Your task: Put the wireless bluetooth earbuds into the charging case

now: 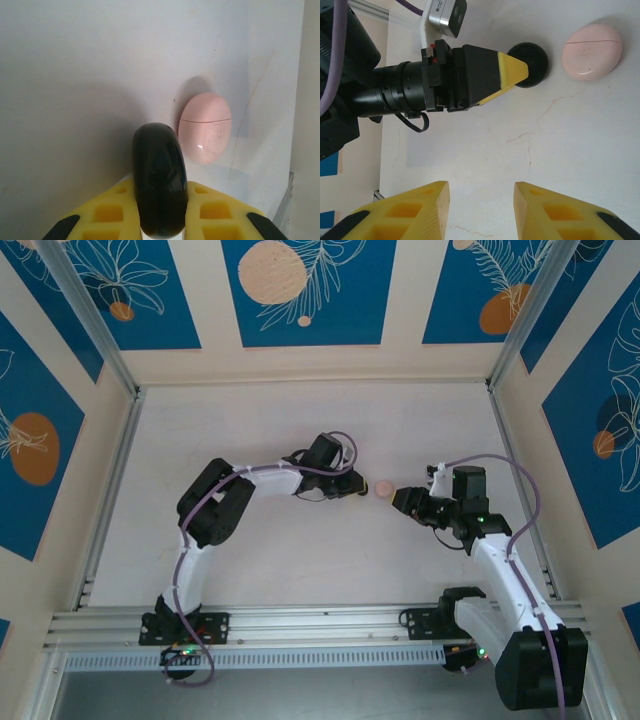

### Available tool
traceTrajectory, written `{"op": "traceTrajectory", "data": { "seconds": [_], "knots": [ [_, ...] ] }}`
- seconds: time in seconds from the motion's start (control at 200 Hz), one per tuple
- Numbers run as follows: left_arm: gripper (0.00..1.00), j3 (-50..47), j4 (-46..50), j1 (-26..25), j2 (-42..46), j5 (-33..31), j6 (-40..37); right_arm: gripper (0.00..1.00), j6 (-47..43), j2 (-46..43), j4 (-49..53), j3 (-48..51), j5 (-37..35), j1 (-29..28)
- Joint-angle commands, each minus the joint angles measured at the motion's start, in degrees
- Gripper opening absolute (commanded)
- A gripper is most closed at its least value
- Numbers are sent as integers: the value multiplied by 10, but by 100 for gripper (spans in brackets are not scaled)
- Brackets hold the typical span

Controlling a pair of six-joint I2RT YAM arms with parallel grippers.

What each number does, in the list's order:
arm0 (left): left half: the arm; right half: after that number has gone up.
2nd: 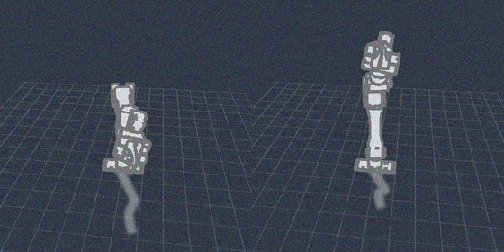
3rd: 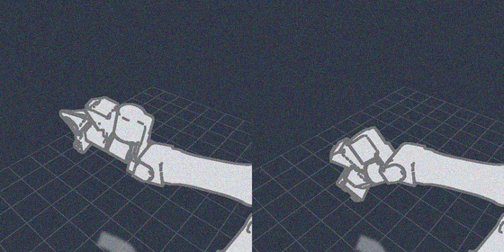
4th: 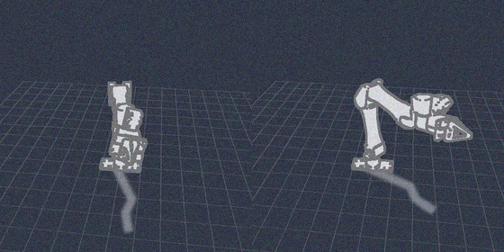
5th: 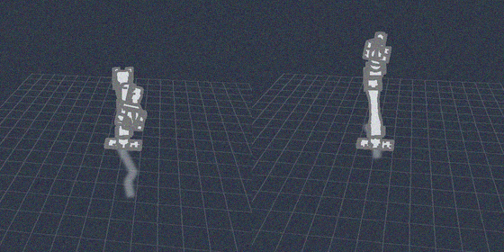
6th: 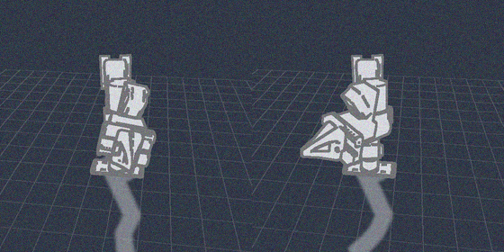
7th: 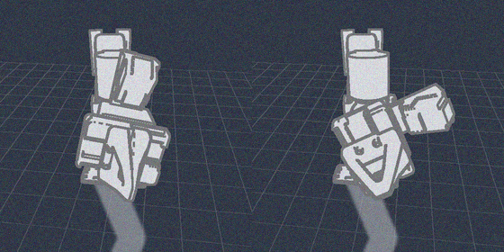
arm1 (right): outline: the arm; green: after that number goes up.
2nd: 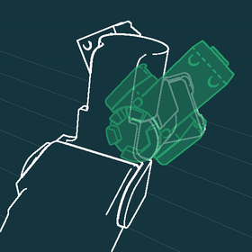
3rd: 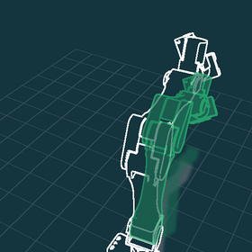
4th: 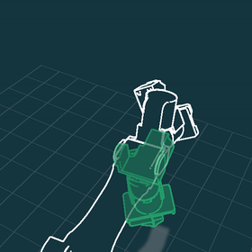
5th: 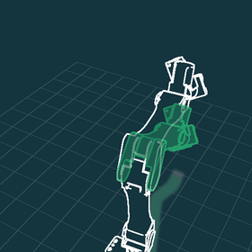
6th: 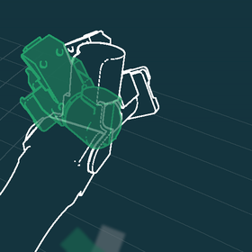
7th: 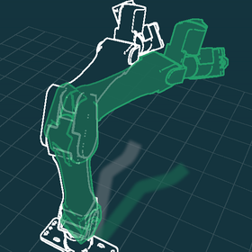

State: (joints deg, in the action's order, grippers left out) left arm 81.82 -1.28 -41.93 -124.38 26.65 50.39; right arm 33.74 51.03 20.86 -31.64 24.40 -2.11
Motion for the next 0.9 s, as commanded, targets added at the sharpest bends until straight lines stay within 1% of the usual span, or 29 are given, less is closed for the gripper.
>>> {"op": "traceTrajectory", "data": {
  "seconds": [0.0, 0.195, 0.465, 0.56, 0.7, 0.79, 0.895],
  "knots": [
    [19, 15, -6, 5, -19, 21, 14, 39, 7, -11, 14, 6, 13, 4],
    [31, 16, 20, 8, -9, 7, -4, 39, 7, -17, 20, 5, 9, 4],
    [36, 12, 81, 22, 27, -31, -57, 40, 7, -22, 26, 3, 6, 6],
    [38, 12, 108, 27, 44, -49, -78, 46, 8, -23, 26, 2, 3, 5],
    [42, 9, 150, 36, 84, -82, -119, 52, 4, -23, 25, -2, -9, 6],
    [45, 2, 185, 40, 123, -119, -153, 55, -7, -22, 21, -4, -25, 8],
    [50, -19, 223, 49, 185, -178, -192, 58, -24, -19, 8, -8, -55, 11]
  ]
}}
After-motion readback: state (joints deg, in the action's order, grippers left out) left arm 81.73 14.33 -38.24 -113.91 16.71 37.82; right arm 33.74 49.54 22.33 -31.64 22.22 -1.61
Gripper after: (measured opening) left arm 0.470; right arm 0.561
